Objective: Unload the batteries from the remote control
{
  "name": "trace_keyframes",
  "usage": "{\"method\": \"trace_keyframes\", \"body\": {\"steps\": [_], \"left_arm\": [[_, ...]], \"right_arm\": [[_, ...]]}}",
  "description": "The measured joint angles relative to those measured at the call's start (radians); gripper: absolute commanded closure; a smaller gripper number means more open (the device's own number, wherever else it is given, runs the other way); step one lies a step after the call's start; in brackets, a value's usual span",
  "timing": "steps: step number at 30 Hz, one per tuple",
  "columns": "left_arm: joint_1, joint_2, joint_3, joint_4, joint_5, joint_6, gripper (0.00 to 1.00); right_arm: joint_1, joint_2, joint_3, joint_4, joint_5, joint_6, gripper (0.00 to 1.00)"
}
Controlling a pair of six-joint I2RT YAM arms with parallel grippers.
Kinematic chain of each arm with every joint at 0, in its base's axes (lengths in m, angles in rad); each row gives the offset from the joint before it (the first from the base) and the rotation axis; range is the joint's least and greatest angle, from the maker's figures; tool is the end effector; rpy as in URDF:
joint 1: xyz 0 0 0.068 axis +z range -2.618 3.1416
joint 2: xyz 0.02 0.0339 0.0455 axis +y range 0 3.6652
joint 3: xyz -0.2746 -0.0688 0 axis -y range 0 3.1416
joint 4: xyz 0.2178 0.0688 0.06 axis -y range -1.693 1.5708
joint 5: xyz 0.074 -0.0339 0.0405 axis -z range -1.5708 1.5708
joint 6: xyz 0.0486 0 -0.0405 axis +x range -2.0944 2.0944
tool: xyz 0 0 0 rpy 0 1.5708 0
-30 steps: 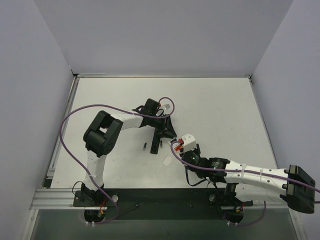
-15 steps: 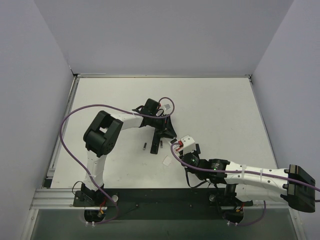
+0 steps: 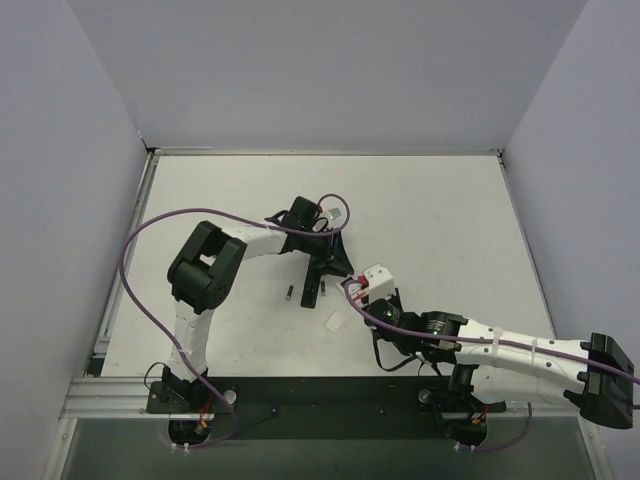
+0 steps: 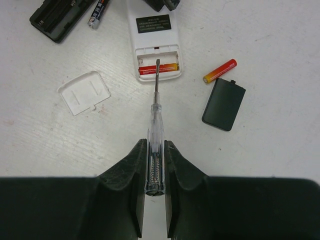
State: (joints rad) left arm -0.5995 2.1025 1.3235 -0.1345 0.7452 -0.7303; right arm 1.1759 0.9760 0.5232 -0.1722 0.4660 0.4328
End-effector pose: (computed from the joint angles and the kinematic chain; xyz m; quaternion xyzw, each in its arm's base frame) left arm 0.3310 -0.2661 0.1530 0.0596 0.8873 -0.4566 0.0240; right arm 0.0907 0.1609 0.2309 -0.2165 0.8453 0.1767 0.4554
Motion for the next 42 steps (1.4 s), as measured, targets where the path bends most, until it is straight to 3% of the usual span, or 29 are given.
{"method": "trace_keyframes", "body": {"steps": [6, 19, 32, 42], "left_arm": [[-0.001, 0.0, 0.004, -0.005, -0.002, 0.0, 0.56], [0.024, -0.016, 0.02, -0.049, -0.034, 0.001, 0.56], [0.047, -0.031, 0.017, -0.058, -0.041, 0.01, 0.56], [0.047, -0.031, -0.008, -0.058, -0.043, 0.011, 0.56]], "right_arm": [[-0.073, -0.012, 0.067, -0.093, -0.032, -0.019, 1.0], [-0.265, -0.001, 0.258, -0.277, -0.274, -0.114, 1.0], [-0.35, 0.215, 0.43, -0.393, -0.475, -0.145, 1.0], [-0.395, 0.348, 0.484, -0.431, -0.527, -0.171, 1.0]]}}
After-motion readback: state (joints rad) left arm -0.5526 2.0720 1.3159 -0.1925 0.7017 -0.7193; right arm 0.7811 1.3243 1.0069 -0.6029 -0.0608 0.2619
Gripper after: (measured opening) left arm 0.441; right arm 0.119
